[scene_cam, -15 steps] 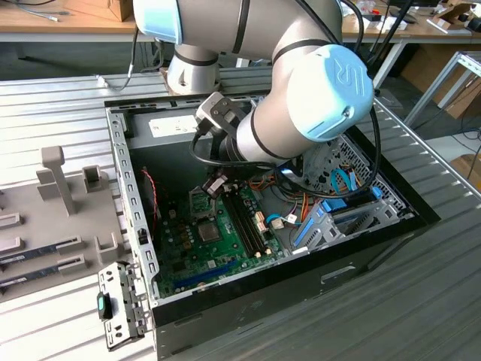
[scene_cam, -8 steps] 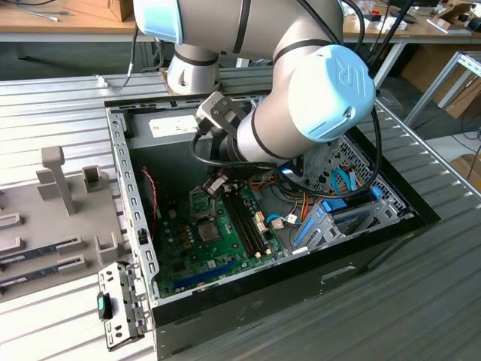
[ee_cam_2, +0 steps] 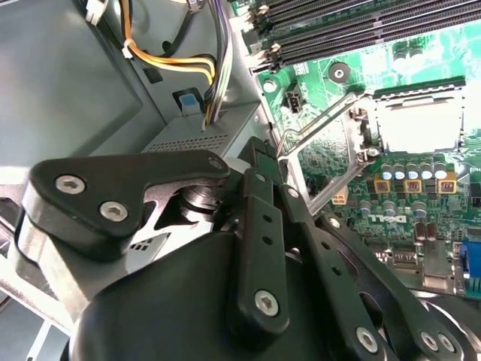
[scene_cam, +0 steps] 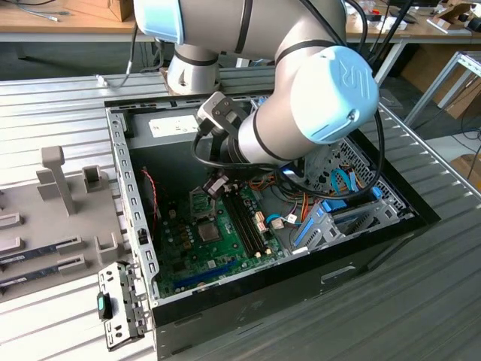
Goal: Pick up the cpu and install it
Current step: 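Close the cpu cover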
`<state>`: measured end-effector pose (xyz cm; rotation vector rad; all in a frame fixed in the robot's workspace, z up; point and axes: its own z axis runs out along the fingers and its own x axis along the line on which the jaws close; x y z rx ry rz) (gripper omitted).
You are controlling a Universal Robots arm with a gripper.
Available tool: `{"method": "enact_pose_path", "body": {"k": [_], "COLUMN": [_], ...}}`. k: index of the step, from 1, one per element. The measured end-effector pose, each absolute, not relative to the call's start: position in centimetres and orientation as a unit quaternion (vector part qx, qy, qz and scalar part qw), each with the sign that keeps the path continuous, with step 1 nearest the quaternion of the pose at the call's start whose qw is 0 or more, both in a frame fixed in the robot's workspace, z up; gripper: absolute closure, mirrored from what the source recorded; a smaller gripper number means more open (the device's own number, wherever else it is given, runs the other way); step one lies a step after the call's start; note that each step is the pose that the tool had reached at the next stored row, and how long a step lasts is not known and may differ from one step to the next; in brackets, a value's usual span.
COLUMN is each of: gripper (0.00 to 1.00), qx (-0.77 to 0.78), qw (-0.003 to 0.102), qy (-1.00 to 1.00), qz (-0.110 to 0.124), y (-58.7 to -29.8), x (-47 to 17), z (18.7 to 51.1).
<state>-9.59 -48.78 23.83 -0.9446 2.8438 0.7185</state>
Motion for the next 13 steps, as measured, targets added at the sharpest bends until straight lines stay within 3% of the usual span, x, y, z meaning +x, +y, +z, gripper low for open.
{"method": "enact_pose_path", "body": {"k": [13], "gripper": [0.89], "qx": [-0.306], "qw": [0.034], "qy": [0.919], "qz": [0.246], "y": [-50.5], "x": [-9.6], "z": [24.0]}}
